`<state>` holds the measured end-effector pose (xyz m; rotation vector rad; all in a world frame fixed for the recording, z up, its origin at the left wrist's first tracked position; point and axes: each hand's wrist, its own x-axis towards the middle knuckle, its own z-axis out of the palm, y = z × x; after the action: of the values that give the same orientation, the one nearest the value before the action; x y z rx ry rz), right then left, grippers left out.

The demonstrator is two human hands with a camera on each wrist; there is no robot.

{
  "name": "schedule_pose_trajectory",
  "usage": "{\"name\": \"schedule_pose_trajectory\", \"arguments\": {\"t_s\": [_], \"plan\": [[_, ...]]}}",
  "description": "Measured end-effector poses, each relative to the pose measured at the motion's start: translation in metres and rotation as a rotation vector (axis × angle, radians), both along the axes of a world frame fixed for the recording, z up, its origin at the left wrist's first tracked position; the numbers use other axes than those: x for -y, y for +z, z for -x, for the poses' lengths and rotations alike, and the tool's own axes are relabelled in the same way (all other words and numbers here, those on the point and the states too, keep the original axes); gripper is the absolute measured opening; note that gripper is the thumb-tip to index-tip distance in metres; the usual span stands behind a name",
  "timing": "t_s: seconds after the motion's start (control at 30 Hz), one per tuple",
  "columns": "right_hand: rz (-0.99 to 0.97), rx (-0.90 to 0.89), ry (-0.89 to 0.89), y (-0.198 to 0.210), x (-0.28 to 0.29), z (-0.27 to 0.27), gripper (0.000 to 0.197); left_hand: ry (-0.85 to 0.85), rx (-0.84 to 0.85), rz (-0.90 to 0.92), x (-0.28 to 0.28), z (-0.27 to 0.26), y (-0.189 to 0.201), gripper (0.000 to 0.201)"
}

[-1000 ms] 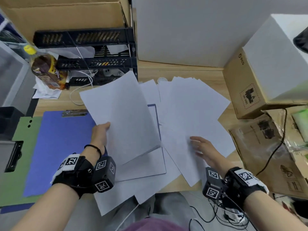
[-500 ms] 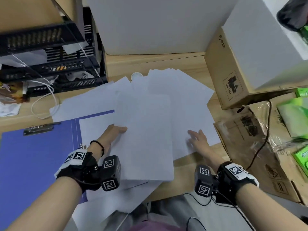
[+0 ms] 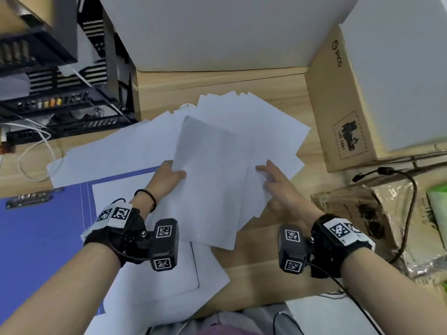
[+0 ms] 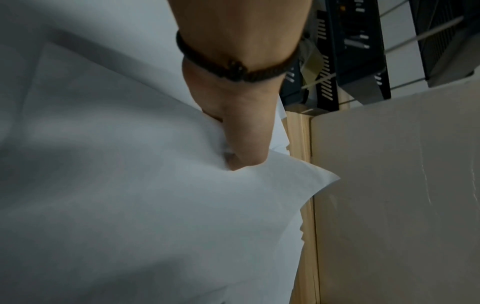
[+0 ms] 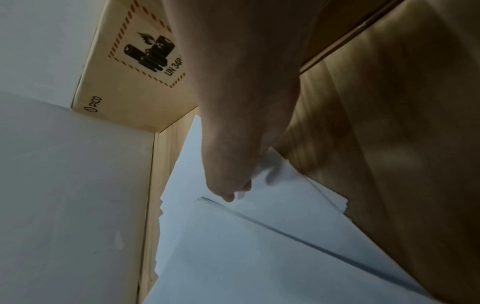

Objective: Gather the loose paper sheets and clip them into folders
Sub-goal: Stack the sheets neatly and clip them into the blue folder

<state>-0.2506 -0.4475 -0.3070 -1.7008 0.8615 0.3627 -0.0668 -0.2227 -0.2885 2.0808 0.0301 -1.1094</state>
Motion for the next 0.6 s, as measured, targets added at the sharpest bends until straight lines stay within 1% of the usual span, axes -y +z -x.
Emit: {"name": "schedule_pose_trajectory", "arguments": {"t_s": [0.03,0.07,0.13,0.17,0.2,0.23,0.27,0.33,0.43,0.5,0.6], "plan": [[0.04,0.009,-0.066,0.0,0.004,-0.003,0.052,-0.01,0.041,0.0,0.006,-0.003,-0.001,0.025],[0.094,0.029,-0.167,-0.002,0.008,-0.005,0.049,-0.016,0.077,-0.012,0.012,-0.008,-0.004,0.037],[0.187,0.047,-0.413,-0.007,0.017,-0.006,0.05,-0.021,0.123,-0.043,0.017,-0.018,-0.02,0.07],[0.204,0.033,-0.509,-0.009,0.021,-0.005,0.049,-0.026,0.129,-0.045,0.016,-0.023,-0.036,0.076],[0.207,0.015,-0.571,-0.01,0.024,-0.004,0.05,-0.034,0.135,-0.043,0.017,-0.027,-0.051,0.072],[0.188,-0.001,-0.605,-0.012,0.028,-0.003,0.052,-0.051,0.136,-0.049,0.02,-0.028,-0.053,0.063],[0.16,-0.004,-0.632,-0.015,0.031,-0.003,0.054,-0.052,0.142,-0.045,0.027,-0.026,-0.044,0.056],[0.096,0.003,-0.694,-0.017,0.035,-0.007,0.054,-0.065,0.156,-0.032,0.038,-0.022,-0.029,0.05],[-0.011,0.011,-0.791,-0.02,0.035,-0.015,0.059,-0.08,0.148,-0.027,0.044,-0.014,-0.027,0.044],[-0.056,0.013,-0.809,-0.021,0.034,-0.018,0.064,-0.118,0.161,-0.004,0.047,-0.008,-0.026,0.036],[-0.091,0.005,-0.771,-0.02,0.031,-0.021,0.067,-0.161,0.158,0.023,0.05,0.0,-0.022,0.03]]}}
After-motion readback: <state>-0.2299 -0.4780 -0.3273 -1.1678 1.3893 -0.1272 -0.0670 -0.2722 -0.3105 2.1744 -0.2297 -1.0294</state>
